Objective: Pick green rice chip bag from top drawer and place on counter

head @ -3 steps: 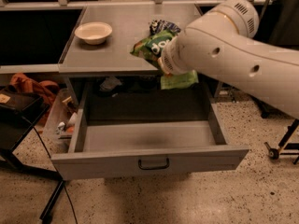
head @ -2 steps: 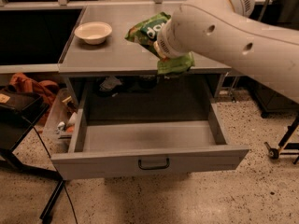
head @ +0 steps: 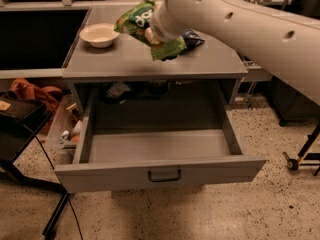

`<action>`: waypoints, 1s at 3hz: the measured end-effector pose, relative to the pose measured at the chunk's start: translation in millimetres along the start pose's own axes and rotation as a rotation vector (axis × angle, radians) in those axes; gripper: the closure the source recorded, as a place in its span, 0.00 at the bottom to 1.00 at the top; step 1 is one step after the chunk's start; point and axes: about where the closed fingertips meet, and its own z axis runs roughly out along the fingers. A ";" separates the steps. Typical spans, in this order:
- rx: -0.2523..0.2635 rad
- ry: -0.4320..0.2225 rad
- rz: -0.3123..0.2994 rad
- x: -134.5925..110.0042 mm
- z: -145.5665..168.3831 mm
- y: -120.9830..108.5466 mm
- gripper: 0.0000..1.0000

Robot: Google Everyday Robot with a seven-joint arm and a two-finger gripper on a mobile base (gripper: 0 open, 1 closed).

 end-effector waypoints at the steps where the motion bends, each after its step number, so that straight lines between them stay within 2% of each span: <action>1: -0.082 0.019 -0.077 0.1 40.3 0.3 0.82; 2: -0.134 0.033 -0.140 10.2 71.3 2.6 0.59; 3: -0.163 0.027 -0.179 17.3 93.0 8.0 0.36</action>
Offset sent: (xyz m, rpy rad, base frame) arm 0.0712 0.0212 -0.0774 -0.1393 0.0850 0.2395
